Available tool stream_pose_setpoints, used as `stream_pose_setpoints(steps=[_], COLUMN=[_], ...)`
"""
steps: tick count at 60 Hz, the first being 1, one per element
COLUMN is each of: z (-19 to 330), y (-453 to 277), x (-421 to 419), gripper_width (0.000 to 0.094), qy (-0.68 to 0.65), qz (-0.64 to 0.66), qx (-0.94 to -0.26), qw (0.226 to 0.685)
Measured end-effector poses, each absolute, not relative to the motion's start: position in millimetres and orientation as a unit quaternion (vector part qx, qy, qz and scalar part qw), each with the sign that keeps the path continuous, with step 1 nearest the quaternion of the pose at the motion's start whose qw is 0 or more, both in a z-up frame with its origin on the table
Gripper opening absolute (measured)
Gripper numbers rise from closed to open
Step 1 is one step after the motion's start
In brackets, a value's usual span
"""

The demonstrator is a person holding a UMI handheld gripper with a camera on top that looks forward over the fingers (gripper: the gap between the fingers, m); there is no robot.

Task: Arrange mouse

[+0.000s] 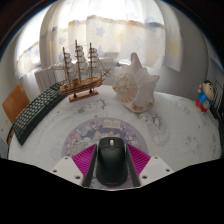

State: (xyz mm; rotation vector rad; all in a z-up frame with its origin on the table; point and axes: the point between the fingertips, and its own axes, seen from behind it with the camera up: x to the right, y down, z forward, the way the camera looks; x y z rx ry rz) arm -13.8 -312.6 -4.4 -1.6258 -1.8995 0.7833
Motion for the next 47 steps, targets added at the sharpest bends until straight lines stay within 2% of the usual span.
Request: stream_pose_setpoints(steps=[1, 4, 6, 19, 26, 32, 47], z=[-1, 17, 32, 154, 198, 213, 206], y=[-312, -309, -305, -284, -266, -246, -224], x=[-13, -10, -5, 96, 154, 183, 207], gripper_width=[0.0624, 0.0873, 0.0827, 0.0849, 0.0852, 0.085, 0.085], qy=[-0.699, -0.692, -0.684, -0.667, -0.667, -0.666, -0.653], qz=[0.287, 0.292, 0.292, 0.276, 0.263, 0.249, 0.245], qx=[-0.601, -0.605, -0.613, -0.649, -0.651, -0.649, -0.658], qw=[0.26, 0.264, 0.266, 0.24, 0.249, 0.271, 0.283])
